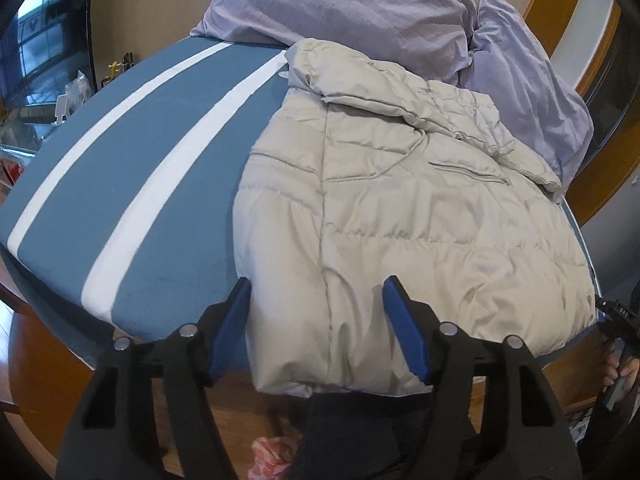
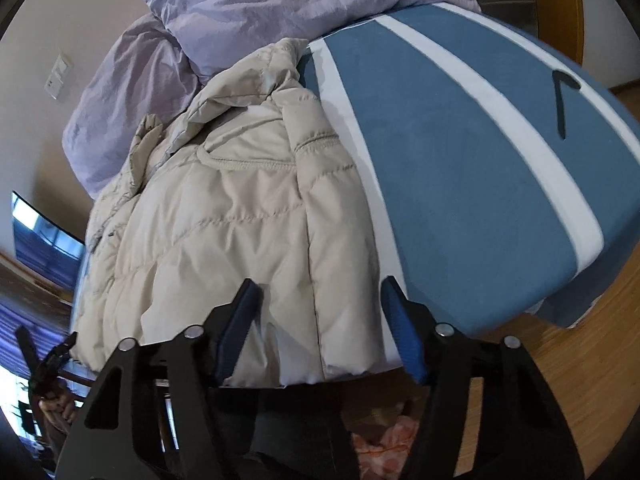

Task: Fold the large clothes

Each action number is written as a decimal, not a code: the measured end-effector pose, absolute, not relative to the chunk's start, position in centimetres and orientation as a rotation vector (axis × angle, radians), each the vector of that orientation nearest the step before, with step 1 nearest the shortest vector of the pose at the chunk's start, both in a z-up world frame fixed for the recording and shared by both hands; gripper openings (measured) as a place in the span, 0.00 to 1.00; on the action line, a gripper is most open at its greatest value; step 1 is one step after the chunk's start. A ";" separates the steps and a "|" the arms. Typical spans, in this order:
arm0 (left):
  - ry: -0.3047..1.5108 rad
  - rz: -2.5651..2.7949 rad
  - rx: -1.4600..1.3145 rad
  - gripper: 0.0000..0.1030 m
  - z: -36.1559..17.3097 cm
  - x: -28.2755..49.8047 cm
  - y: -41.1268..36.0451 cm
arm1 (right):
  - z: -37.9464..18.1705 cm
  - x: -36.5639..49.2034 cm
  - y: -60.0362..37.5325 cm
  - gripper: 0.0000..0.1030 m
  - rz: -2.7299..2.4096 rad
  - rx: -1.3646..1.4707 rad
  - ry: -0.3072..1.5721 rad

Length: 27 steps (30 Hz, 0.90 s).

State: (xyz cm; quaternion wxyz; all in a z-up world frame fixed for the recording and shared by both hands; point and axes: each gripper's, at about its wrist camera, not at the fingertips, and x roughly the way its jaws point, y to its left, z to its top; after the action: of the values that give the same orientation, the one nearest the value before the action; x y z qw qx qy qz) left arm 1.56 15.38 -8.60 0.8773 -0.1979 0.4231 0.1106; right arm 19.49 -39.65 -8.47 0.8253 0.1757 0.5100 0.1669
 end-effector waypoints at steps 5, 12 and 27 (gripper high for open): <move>0.884 0.243 -0.446 0.64 -9.2 1.5 15.7 | -8.7 19.0 -39.6 0.52 0.394 0.407 1.069; 0.877 0.254 -0.470 0.65 -9.6 1.0 16.0 | -9.0 18.8 -39.6 0.44 0.421 0.430 1.063; 0.762 0.199 -0.496 0.15 -6.6 0.5 15.2 | -5.4 18.5 -40.0 0.12 0.457 0.451 0.916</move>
State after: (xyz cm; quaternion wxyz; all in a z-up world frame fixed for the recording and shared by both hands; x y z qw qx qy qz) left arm 0.53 15.24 -6.57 0.8937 -0.2391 0.3673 0.0958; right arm 18.46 -40.01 -5.43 0.8476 0.2140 0.4346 0.2166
